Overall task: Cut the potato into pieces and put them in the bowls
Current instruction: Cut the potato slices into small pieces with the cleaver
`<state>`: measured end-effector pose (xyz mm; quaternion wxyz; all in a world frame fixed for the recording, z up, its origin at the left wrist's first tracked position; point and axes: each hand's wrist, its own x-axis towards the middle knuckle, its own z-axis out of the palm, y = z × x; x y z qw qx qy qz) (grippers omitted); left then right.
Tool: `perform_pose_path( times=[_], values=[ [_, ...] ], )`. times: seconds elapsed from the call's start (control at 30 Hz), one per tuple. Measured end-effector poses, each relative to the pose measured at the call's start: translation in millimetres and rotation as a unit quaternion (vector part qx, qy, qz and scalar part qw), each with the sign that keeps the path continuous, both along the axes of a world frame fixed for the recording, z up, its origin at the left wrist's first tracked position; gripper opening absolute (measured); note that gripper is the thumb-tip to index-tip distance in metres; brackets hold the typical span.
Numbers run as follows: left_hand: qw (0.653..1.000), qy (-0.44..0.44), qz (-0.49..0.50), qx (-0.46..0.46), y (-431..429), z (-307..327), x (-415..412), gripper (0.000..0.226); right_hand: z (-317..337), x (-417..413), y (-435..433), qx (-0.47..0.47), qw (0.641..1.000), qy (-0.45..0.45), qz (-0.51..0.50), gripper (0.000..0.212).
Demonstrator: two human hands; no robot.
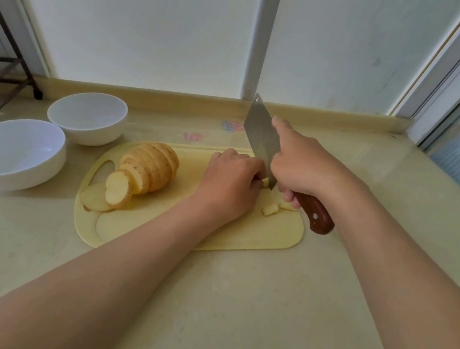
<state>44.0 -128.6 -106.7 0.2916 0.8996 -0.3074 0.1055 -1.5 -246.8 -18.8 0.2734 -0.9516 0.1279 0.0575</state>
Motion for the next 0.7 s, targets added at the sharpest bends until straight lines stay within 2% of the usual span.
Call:
perform_pose_path(
  times=[0.13,0.3,0.4,0.57,0.7],
  values=[
    [1.0,0.002,-0.002,0.01,2,1,-2,0.014,-3,-4,-9,0.069,0.997,-0.024,-0.032,0.091],
    [1.0,0.005,-0.003,0.006,2,0,-1,0.015,-4,-19,-29,0.127,0.985,-0.101,-0.059,0.084],
    [1.0,0.005,-0.001,0.002,1,1,-2,0.015,-9,-20,-32,0.159,0.98,-0.107,-0.062,0.083],
    [1.0,0.0,0.004,-0.011,1,0,-2,0.015,-19,-21,-37,0.155,0.982,-0.097,-0.056,0.083],
    [1.0,-0.008,0.005,0.013,-1,-1,-2,0.015,-18,-24,-40,0.151,0.983,-0.096,-0.05,0.082]
  ],
)
